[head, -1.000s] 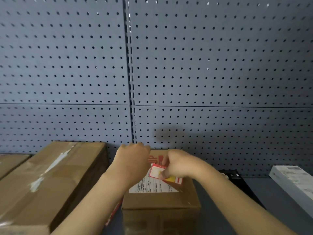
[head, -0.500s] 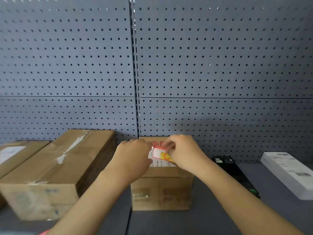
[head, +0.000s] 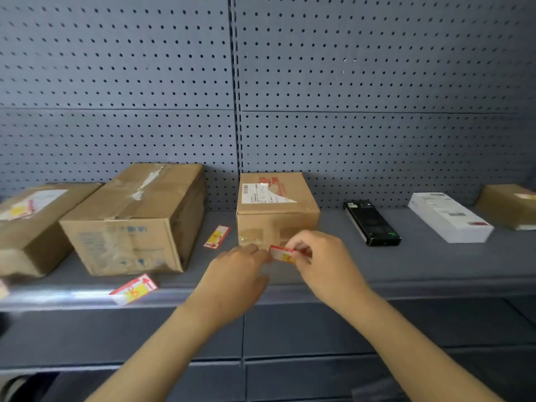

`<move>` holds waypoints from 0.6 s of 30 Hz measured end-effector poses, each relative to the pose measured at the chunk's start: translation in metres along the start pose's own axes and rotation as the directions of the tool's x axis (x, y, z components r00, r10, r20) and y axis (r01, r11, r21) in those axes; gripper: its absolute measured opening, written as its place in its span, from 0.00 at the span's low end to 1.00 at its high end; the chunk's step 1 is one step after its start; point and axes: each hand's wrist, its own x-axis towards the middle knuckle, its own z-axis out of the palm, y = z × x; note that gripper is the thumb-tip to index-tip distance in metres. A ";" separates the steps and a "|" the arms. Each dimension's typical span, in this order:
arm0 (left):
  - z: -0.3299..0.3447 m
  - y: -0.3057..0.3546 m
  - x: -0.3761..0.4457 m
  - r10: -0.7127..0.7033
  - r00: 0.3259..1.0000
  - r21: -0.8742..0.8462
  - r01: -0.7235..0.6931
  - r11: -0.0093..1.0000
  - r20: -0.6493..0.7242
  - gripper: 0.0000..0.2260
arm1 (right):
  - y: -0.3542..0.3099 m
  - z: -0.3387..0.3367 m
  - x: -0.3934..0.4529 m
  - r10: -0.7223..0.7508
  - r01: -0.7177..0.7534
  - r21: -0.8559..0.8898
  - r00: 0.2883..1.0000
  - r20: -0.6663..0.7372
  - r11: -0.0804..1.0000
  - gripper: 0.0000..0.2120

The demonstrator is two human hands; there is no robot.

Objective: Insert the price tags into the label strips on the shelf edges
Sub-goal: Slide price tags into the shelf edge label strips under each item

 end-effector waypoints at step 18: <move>0.092 0.027 -0.016 -0.065 0.989 0.025 0.062 0.998 0.136 0.20 | 0.084 0.015 -0.071 0.166 -0.200 0.142 0.961 0.221 0.969 0.09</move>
